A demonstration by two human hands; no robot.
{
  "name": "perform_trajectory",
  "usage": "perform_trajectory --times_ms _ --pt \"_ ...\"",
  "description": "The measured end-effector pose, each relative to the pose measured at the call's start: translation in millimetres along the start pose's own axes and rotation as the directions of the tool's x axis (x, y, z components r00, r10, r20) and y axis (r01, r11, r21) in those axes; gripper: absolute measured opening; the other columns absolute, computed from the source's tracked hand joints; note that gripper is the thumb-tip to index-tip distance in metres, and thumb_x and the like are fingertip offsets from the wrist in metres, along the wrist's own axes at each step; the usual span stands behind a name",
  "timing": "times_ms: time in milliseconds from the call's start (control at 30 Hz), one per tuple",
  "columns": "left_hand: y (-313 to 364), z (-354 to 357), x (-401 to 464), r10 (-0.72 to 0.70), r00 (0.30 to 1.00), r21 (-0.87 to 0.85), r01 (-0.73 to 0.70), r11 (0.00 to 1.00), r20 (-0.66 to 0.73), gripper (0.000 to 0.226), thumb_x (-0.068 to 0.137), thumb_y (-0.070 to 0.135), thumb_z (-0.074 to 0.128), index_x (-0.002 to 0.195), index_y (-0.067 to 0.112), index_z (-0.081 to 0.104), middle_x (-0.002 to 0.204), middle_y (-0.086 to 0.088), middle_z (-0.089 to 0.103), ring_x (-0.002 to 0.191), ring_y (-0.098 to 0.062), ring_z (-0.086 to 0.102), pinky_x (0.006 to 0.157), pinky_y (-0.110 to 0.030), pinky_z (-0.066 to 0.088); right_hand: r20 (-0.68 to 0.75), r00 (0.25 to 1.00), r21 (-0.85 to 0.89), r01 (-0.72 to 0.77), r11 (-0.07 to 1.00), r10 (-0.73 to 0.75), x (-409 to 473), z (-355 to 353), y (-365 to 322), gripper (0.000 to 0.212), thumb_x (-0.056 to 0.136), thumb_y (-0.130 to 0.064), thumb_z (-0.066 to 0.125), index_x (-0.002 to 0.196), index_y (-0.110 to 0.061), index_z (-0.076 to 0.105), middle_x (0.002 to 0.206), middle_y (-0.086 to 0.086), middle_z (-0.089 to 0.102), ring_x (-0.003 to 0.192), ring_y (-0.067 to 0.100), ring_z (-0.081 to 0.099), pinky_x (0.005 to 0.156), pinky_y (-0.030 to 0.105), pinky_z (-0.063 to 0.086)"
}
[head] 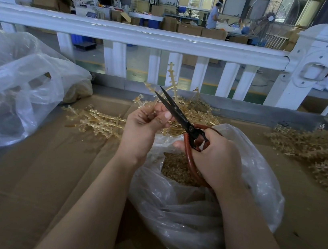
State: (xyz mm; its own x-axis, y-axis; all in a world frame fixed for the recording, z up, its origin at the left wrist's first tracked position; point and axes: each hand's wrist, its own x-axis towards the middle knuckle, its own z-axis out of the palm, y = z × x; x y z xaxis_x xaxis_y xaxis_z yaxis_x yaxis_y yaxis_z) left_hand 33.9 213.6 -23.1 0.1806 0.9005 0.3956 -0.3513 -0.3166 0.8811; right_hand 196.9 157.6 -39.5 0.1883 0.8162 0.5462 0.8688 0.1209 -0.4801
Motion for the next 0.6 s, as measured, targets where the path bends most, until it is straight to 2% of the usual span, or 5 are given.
perform_trajectory --times_ms 133,233,367,467,600 --pt "2.0 1.7 -1.1 0.008 1.000 0.040 -0.008 0.999 -0.003 0.007 0.093 -0.004 0.058 0.088 0.002 0.058 0.082 -0.015 0.055 0.073 -0.019 0.050 0.076 -0.029 0.047 -0.027 1.000 -0.058 -0.010 0.998 0.008 -0.5 -0.1 -0.4 0.078 0.063 -0.096 0.034 0.082 -0.026 0.061 0.072 -0.020 0.060 0.063 -0.004 0.051 0.056 0.016 0.042" --pt "1.8 0.7 -1.6 0.011 1.000 0.093 -0.012 0.996 0.016 0.007 0.094 -0.002 0.058 0.088 0.001 0.057 0.083 -0.017 0.052 0.073 -0.019 0.049 0.079 -0.030 0.046 -0.047 0.999 -0.078 -0.003 0.997 0.000 -1.1 -1.4 -1.2 0.076 0.065 -0.098 0.029 0.085 -0.030 0.057 0.071 -0.024 0.053 0.061 -0.006 0.047 0.054 0.014 0.037" --pt "0.0 -0.2 -0.7 0.007 0.999 0.152 -0.012 0.988 0.034 0.014 0.095 0.000 0.058 0.083 0.009 0.058 0.076 -0.007 0.054 0.071 -0.013 0.051 0.079 -0.028 0.047 -0.051 0.999 -0.085 -0.002 0.996 -0.003 -0.5 -2.0 0.0 0.076 0.064 -0.099 0.027 0.083 -0.030 0.054 0.069 -0.024 0.051 0.061 -0.010 0.045 0.053 0.011 0.032" --pt "-1.7 -3.2 0.7 0.021 0.998 0.181 -0.032 0.983 0.065 0.015 0.096 0.001 0.057 0.087 0.012 0.060 0.077 -0.001 0.055 0.073 -0.011 0.052 0.078 -0.027 0.048 -0.036 0.999 -0.085 0.011 0.996 -0.014 1.2 -0.4 1.1 0.072 0.064 -0.099 0.027 0.086 -0.035 0.052 0.070 -0.026 0.049 0.062 -0.010 0.044 0.055 0.012 0.034" --pt "-4.7 -5.2 2.2 0.013 0.997 0.186 -0.027 0.982 0.076 0.007 0.097 0.002 0.056 0.099 0.004 0.062 0.079 0.004 0.057 0.077 -0.010 0.054 0.078 -0.024 0.049 -0.029 0.999 -0.066 0.028 0.997 -0.030 0.3 0.9 2.0 0.078 0.064 -0.100 0.025 0.091 -0.034 0.056 0.077 -0.025 0.054 0.067 -0.004 0.051 0.058 0.015 0.040"
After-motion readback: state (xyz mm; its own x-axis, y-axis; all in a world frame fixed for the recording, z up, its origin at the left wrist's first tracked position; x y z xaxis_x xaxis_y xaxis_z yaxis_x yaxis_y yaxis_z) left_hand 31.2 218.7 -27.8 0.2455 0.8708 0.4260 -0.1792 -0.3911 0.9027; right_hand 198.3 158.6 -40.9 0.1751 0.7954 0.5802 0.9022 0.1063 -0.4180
